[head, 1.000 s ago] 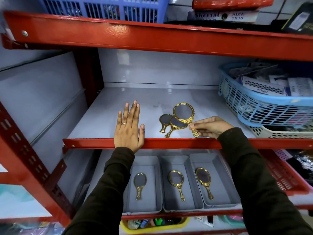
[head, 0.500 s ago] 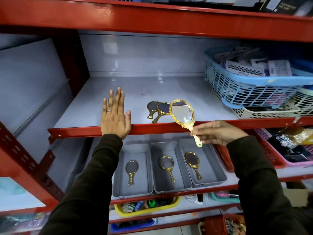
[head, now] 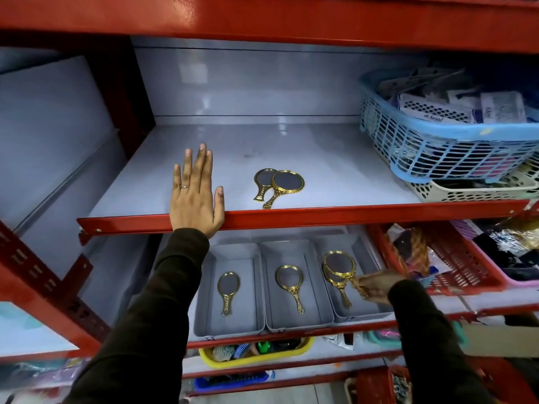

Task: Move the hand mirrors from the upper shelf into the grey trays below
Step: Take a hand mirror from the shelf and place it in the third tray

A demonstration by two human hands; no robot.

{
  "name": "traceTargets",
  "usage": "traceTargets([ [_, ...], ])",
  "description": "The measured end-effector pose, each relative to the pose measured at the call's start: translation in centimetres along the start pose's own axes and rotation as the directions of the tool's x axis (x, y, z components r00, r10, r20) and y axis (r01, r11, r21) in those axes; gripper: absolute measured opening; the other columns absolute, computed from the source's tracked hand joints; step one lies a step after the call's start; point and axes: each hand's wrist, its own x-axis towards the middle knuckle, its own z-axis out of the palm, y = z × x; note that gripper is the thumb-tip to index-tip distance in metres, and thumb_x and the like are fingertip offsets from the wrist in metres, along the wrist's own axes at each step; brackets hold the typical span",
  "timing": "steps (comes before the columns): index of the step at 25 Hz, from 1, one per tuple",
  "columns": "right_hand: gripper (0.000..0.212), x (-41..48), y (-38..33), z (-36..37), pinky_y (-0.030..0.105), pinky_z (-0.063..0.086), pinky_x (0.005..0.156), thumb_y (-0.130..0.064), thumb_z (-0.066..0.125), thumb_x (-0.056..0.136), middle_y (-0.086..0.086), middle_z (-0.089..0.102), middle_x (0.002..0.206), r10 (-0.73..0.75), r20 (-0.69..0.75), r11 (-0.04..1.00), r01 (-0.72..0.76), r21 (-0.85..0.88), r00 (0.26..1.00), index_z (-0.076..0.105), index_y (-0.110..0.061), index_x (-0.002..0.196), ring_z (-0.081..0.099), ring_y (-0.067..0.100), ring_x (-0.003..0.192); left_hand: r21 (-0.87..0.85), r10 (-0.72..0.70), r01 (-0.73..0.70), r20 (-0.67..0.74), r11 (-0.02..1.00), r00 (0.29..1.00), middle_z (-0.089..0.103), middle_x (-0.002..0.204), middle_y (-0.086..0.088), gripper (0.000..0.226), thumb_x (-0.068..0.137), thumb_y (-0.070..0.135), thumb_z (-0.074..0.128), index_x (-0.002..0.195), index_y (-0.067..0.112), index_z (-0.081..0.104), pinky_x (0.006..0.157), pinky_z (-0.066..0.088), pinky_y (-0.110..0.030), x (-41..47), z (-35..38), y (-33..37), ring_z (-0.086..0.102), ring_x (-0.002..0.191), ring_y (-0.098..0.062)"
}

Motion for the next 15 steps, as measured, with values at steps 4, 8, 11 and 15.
traceTargets([
  [4, 0.038, 7.9, 2.2, 2.0, 0.039, 0.06, 0.082, -0.008, 0.075, 0.077, 0.013, 0.068, 0.087, -0.016, -0.225, 1.0, 0.01, -0.029, 0.974, 0.067, 0.003, 0.113, 0.065, 0.025, 0.077, 0.008, 0.018, -0.018, -0.034, 1.0, 0.999, 0.01, 0.162, -0.007, 0.071, 0.09, 0.032, 0.033, 0.154, 0.008, 0.013, 0.123, 0.0, -0.04, 0.1, 0.1, 0.0, 0.004, 0.151, -0.025],
  [8, 0.017, 5.3, 0.2, 5.1, 0.029, 0.048, 0.094, -0.019, 0.052, 0.095, 0.005, 0.055, 0.093, 0.003, -0.306, 0.962, -0.086, -0.258, 0.952, 0.048, -0.016, 0.079, 0.055, 0.021, 0.101, 0.025, 0.018, -0.017, -0.058, 1.0, 0.998, 0.011, 0.162, -0.007, 0.072, 0.089, 0.032, 0.034, 0.154, 0.008, 0.014, 0.123, 0.0, -0.04, 0.1, 0.2, 0.1, 0.004, 0.151, -0.025],
  [11, 0.009, 6.4, 1.5, 6.4, 0.031, 0.038, 0.108, -0.023, 0.04, 0.096, 0.005, 0.059, 0.131, -0.128, -0.299, 0.794, -0.083, -0.602, 0.946, 0.048, -0.023, 0.102, 0.052, 0.022, 0.129, 0.038, 0.013, -0.011, -0.056, 0.999, 0.998, 0.011, 0.162, -0.007, 0.072, 0.089, 0.033, 0.033, 0.154, 0.008, 0.014, 0.123, -0.001, -0.039, 0.2, 0.1, 0.1, 0.004, 0.151, -0.025],
  [15, 0.03, 7.8, 3.0, 5.2, 0.019, 0.045, 0.078, -0.024, 0.05, 0.096, 0.001, 0.065, 0.128, -0.005, -0.444, 0.999, -0.018, -0.047, 0.896, 0.066, -0.012, 0.118, 0.061, 0.019, 0.119, 0.061, 0.007, -0.003, -0.062, 0.998, 0.998, 0.011, 0.162, -0.008, 0.072, 0.089, 0.034, 0.031, 0.154, 0.008, 0.014, 0.123, 0.0, -0.04, 0.2, 0.3, 0.1, 0.005, 0.151, -0.027],
])
